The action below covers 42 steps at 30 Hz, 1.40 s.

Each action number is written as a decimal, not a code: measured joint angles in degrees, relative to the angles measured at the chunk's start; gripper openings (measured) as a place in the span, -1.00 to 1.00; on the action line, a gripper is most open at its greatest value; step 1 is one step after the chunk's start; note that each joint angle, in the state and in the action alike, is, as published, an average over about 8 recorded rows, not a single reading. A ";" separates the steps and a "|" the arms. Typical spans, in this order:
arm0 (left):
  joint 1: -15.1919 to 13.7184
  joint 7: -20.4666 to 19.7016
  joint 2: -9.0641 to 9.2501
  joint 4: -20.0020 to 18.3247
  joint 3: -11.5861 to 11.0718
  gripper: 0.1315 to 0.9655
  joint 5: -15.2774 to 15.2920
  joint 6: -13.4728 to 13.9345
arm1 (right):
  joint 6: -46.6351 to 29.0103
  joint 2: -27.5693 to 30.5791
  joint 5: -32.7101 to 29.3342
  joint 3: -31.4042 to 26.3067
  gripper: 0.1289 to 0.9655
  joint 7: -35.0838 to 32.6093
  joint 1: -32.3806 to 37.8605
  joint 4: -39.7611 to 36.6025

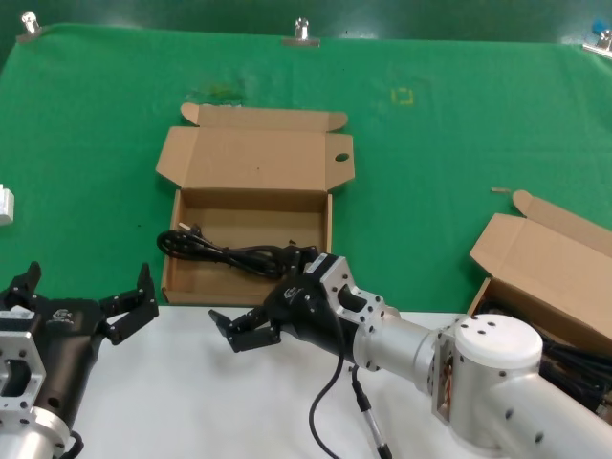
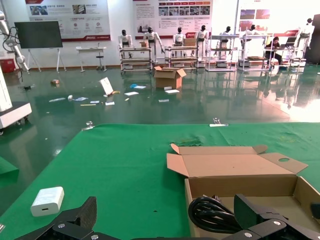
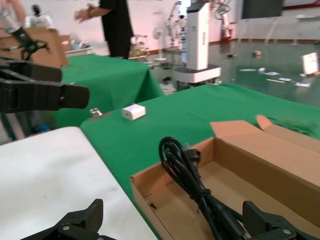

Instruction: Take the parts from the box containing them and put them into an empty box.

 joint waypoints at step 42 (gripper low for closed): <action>0.00 0.01 0.00 0.00 0.00 1.00 -0.01 0.00 | 23.40 9.64 -23.00 37.05 1.00 20.68 -38.71 47.10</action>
